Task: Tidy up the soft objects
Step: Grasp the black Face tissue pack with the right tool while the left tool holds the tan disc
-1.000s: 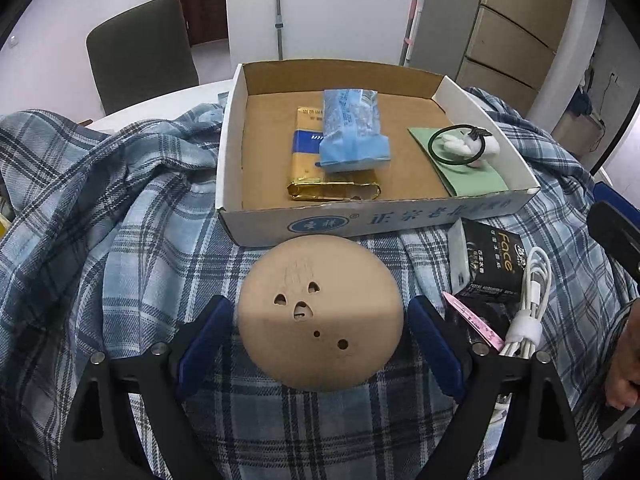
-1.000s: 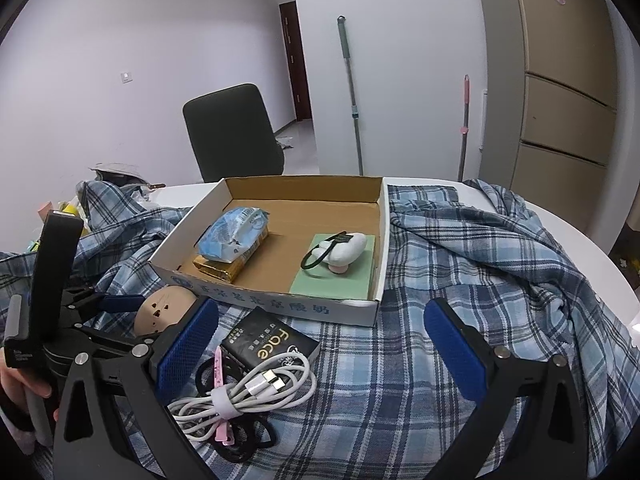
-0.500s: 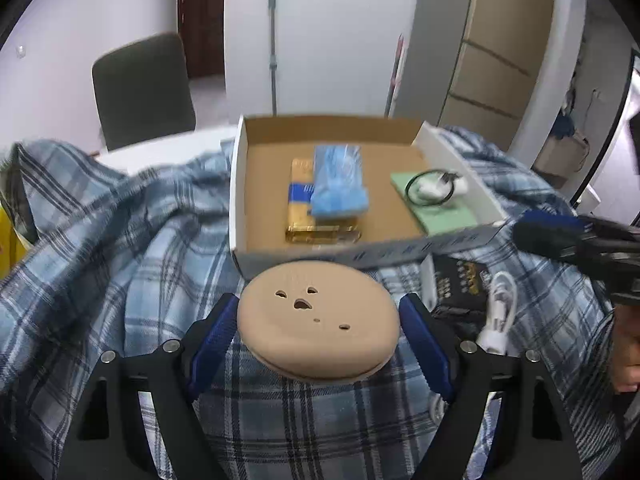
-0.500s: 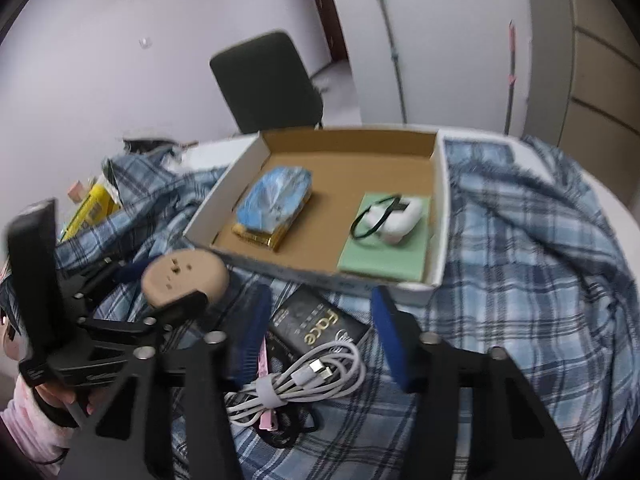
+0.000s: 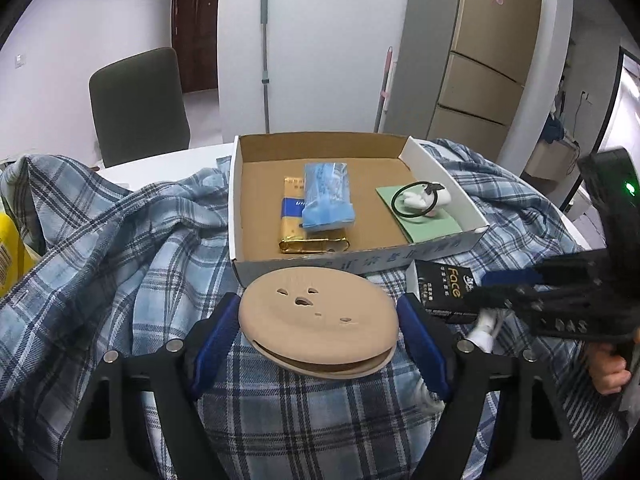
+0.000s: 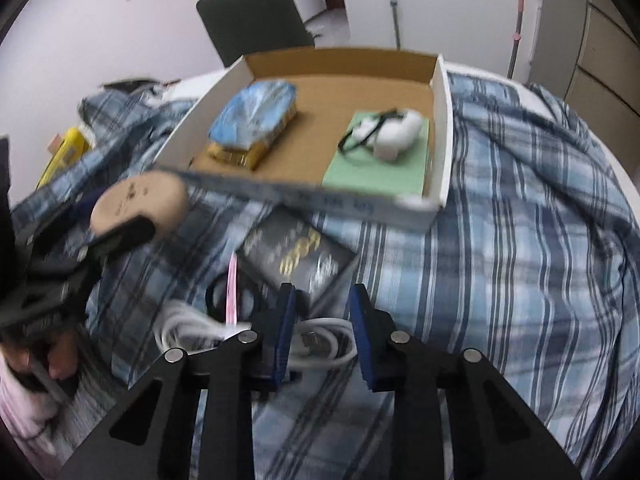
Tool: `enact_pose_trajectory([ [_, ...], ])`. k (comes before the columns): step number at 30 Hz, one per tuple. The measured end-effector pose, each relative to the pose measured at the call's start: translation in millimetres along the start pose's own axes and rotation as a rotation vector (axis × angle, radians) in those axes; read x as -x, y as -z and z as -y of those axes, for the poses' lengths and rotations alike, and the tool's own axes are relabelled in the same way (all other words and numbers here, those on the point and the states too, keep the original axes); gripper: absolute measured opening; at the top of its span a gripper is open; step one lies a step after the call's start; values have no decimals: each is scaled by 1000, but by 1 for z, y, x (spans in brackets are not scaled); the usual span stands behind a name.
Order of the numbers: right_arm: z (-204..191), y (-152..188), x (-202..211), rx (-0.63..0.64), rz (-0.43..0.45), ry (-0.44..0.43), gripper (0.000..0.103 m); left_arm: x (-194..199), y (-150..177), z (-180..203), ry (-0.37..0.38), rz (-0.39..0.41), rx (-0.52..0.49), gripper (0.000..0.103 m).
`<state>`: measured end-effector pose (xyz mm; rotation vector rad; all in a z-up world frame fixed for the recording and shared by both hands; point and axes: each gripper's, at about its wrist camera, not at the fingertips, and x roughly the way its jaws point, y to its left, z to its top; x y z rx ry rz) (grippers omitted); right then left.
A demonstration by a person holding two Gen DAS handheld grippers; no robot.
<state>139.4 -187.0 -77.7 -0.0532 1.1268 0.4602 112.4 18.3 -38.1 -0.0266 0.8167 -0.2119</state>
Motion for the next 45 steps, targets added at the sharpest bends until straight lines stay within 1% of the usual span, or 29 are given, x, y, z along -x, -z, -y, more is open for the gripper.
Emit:
enact_pose_trajectory([
  [3, -2, 11, 8, 16, -23, -7, 27, -3, 1, 1, -3, -8, -4, 81],
  [5, -8, 13, 15, 57, 5, -2, 28, -3, 1, 1, -5, -10, -6, 81],
  [6, -11, 12, 19, 86, 35, 20, 38, -4, 1, 1, -6, -11, -6, 81],
  [7, -15, 10, 21, 113, 61, 44, 58, -4, 1, 1, -6, -14, -7, 81],
  [8, -18, 8, 22, 139, 90, 63, 64, -5, 1, 2, -7, -17, -8, 81],
  [9, -22, 4, 22, 162, 107, 80, 64, -7, 1, 2, -11, -24, -10, 81],
  [11, -23, -5, 15, 183, 104, 98, 64, -13, 3, 2, -19, -50, -14, 82],
  [15, -18, -20, -1, 180, 67, 71, 64, -27, 7, -2, -21, -119, -7, 85],
  [20, -11, -22, -8, 155, 71, 18, 64, -39, 10, -5, -27, -180, 6, 87],
  [22, -8, -21, -8, 148, 74, -2, 64, -45, 12, -5, -26, -211, 3, 87],
  [25, -8, -22, -8, 159, 69, -24, 64, -52, 14, -2, -43, -242, -11, 87],
  [27, -9, -25, -11, 180, 55, -17, 64, -53, 14, -1, -53, -246, -20, 86],
  [28, -10, -26, -12, 181, 51, -10, 64, -53, 15, 0, -57, -246, -24, 84],
  [30, -8, -30, -15, 158, 45, -26, 64, -53, 14, 0, -56, -243, -22, 82],
  [31, -8, -31, -16, 150, 43, -40, 64, -52, 14, -1, -51, -234, -17, 82],
  [33, -7, -32, -16, 141, 43, -51, 64, -46, 13, -3, -73, -205, -6, 82],
  [34, -6, -33, -16, 140, 39, -48, 64, -39, 11, -5, -75, -167, 2, 82],
  [36, -5, -33, -18, 132, 26, -53, 64, -29, 9, -6, -52, -115, 8, 82],
  [39, 0, -31, -22, 92, -22, -93, 59, -14, 5, -2, -21, -24, -9, 82],
  [43, 4, -23, -15, 77, -31, -115, 53, 13, 3, 4, 20, 129, -31, 82],
  [45, 2, -18, -10, 90, -38, -126, 53, 23, 1, 7, 25, 182, -35, 82],
])
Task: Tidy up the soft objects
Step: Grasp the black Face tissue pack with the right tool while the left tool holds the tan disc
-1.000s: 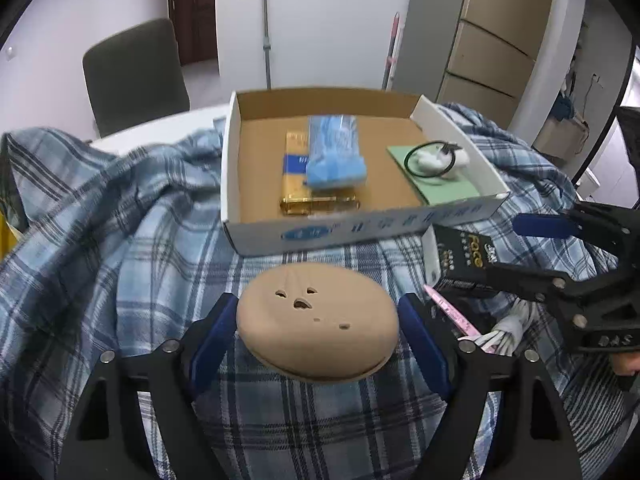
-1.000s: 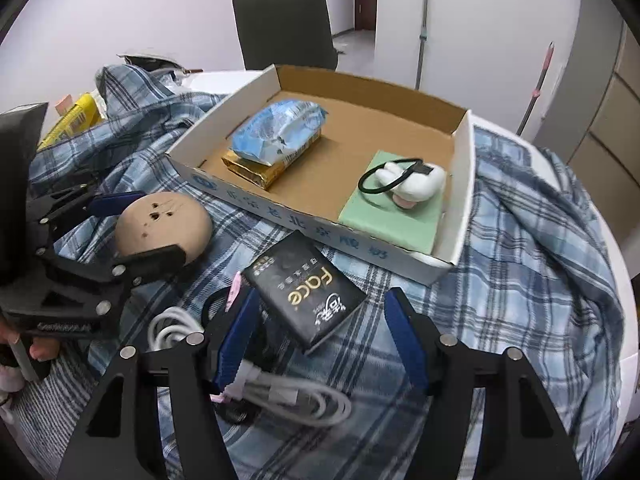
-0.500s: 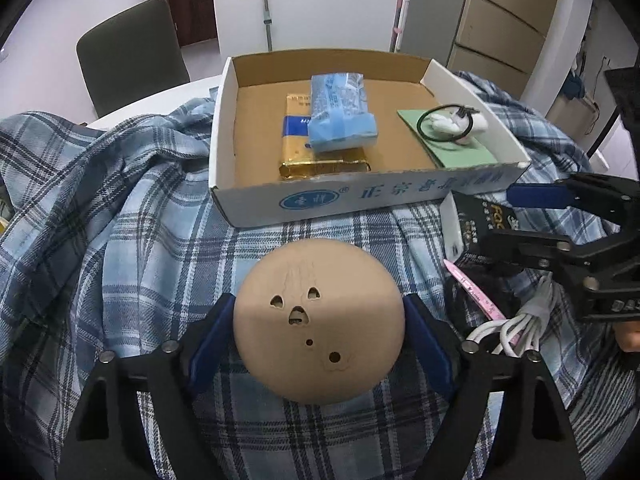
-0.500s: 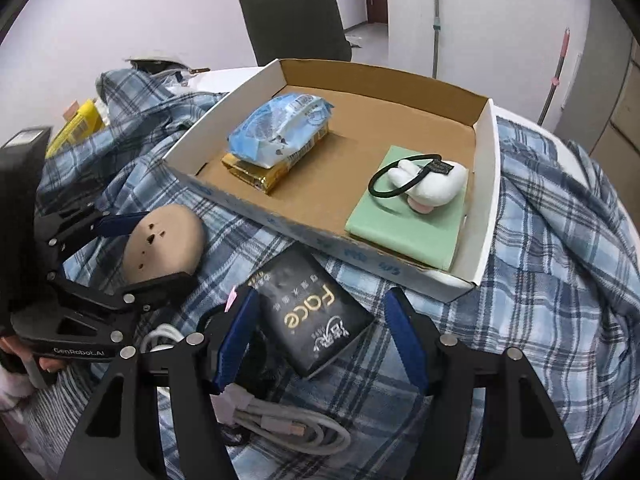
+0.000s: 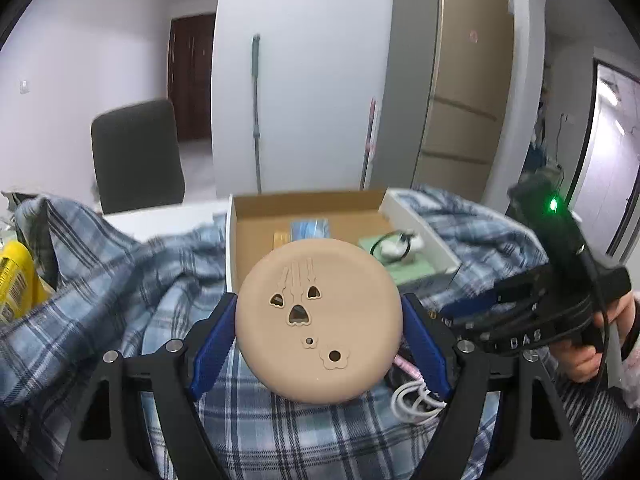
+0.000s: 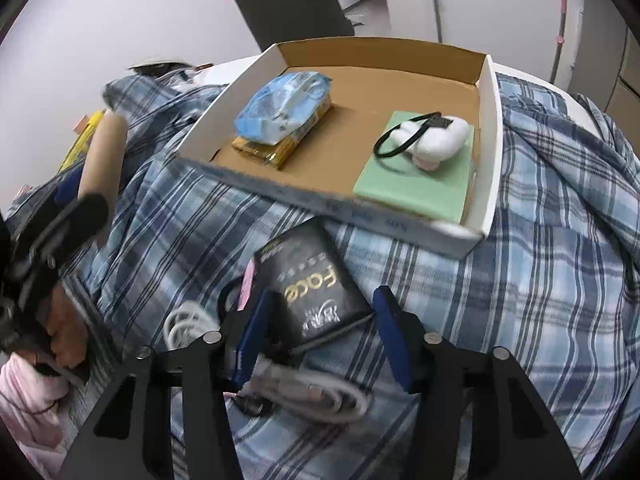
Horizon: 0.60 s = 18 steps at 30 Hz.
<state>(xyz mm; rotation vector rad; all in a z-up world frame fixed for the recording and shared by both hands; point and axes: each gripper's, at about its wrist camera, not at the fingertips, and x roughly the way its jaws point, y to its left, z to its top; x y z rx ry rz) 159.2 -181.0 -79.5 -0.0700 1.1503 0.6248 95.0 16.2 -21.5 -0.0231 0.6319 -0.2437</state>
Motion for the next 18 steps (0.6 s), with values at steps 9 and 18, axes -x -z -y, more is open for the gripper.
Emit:
enact_pose_trajectory([
  [9, -28, 3, 0, 173, 33, 171, 53, 18, -5, 4, 25, 105, -7, 82],
  [18, -26, -5, -13, 180, 45, 165, 53, 26, -1, 6, 29, 126, -13, 82],
])
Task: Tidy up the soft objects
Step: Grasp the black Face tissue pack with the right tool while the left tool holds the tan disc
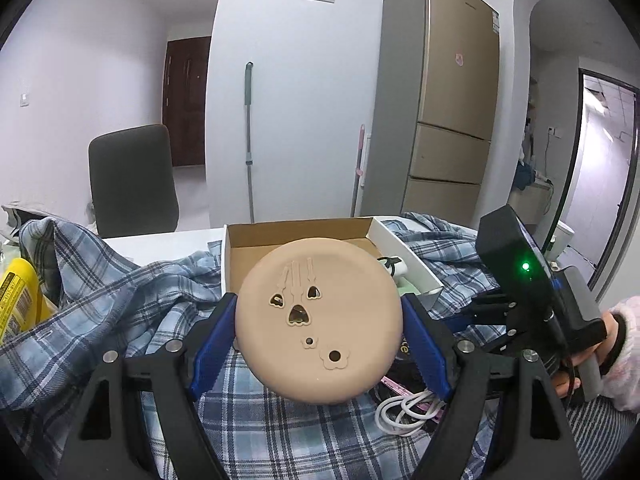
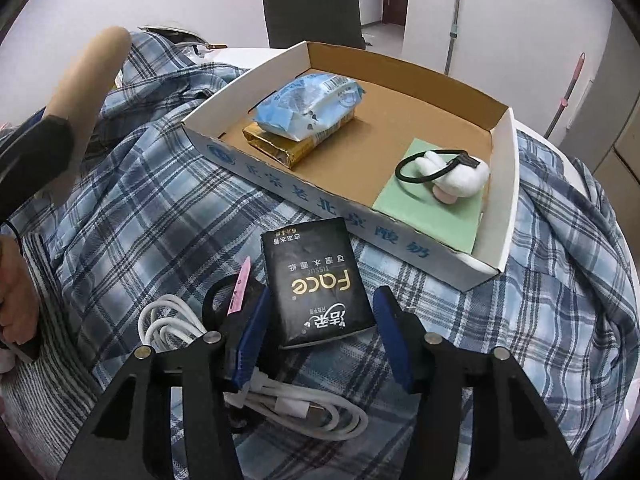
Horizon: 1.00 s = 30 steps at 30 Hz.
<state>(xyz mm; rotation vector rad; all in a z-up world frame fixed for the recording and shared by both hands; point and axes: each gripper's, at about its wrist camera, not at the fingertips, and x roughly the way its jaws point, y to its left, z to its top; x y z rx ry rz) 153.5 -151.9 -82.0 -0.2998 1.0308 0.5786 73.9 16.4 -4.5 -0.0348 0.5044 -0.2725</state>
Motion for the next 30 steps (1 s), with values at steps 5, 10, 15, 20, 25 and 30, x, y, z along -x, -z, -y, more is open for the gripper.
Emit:
enact_pose_trajectory([
  [5, -2, 2, 0, -2, 20, 6, 49, 0, 1, 2, -4, -1, -7, 82],
  [10, -8, 13, 23, -18, 144, 35, 47, 3, 2, 2, -22, 24, -6, 82],
  [15, -11, 18, 42, -18, 240, 28, 47, 7, 3, 4, -26, 51, -23, 82],
  [20, -4, 19, 14, -64, 108, -42, 48, 9, 4, 5, -29, 60, -28, 82],
  [25, 6, 19, 4, -116, 70, -94, 50, 6, 3, 4, -28, 46, -26, 82],
  [30, 4, 19, 5, -111, 81, -88, 47, 6, 3, 3, -27, 43, -24, 82],
])
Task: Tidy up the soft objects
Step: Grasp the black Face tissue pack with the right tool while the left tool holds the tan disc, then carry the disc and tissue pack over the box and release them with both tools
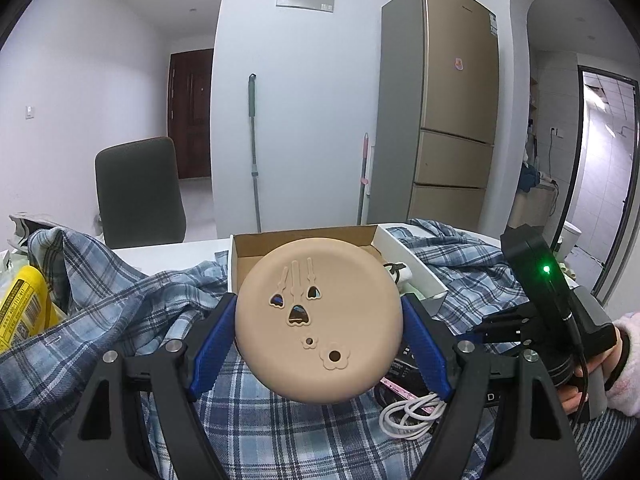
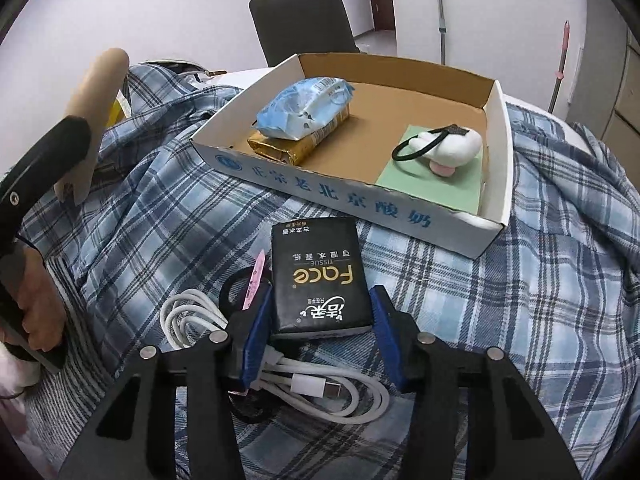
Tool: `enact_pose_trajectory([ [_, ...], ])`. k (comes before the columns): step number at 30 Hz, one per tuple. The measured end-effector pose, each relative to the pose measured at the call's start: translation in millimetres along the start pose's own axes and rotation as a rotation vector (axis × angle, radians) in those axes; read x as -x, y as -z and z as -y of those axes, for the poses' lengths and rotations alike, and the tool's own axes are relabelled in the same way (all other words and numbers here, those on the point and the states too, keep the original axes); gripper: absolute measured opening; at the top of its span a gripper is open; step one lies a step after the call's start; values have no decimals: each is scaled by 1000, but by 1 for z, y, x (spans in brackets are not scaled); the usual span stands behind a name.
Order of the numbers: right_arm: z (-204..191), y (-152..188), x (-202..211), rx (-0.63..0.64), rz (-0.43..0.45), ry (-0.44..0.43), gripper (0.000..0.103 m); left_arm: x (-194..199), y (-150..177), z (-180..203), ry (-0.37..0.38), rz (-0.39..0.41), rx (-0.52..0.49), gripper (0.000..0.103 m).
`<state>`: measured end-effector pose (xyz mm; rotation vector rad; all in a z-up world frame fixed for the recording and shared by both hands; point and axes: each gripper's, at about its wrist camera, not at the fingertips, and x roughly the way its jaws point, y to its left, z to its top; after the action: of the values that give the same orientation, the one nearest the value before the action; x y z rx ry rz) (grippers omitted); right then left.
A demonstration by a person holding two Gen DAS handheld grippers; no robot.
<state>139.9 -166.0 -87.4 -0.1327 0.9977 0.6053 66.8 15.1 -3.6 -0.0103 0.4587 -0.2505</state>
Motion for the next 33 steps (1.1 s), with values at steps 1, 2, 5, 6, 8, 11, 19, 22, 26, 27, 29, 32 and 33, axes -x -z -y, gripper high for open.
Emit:
enact_pose_trajectory([
  [1, -1, 1, 2, 5, 16, 17, 47, 0, 0, -1, -1, 1, 1, 82],
  [2, -3, 2, 6, 13, 41, 35, 47, 0, 0, 0, 0, 2, 0, 82],
  [5, -9, 6, 27, 48, 155, 58, 47, 1, 1, -1, -1, 12, 0, 82],
  [6, -11, 8, 35, 59, 200, 72, 47, 2, 1, -1, -2, 19, -1, 82],
  [8, -16, 12, 51, 77, 290, 102, 47, 4, 2, 0, -3, 33, -5, 82],
  [11, -22, 17, 69, 87, 407, 143, 47, 7, 3, 1, -8, 51, -8, 82],
  [19, -28, 18, 91, 86, 547, 222, 47, 14, 2, 0, -25, 96, -15, 82],
  [22, -29, 17, 102, 74, 602, 267, 47, 17, 1, 2, -39, 117, -24, 82],
  [26, -31, 7, 114, 74, 637, 308, 47, 22, -13, 3, -43, 154, -8, 82],
  [27, -30, 2, 116, 67, 644, 316, 47, 22, -19, 5, -46, 162, -11, 82],
  [29, -27, -6, 117, 45, 647, 312, 47, 24, -29, 11, -45, 191, -34, 82],
  [32, -19, -22, 116, 8, 638, 300, 47, 22, -43, 23, -75, 244, -95, 82],
  [33, -16, -28, 115, 0, 635, 302, 47, 19, -48, 25, -75, 251, -91, 82],
])
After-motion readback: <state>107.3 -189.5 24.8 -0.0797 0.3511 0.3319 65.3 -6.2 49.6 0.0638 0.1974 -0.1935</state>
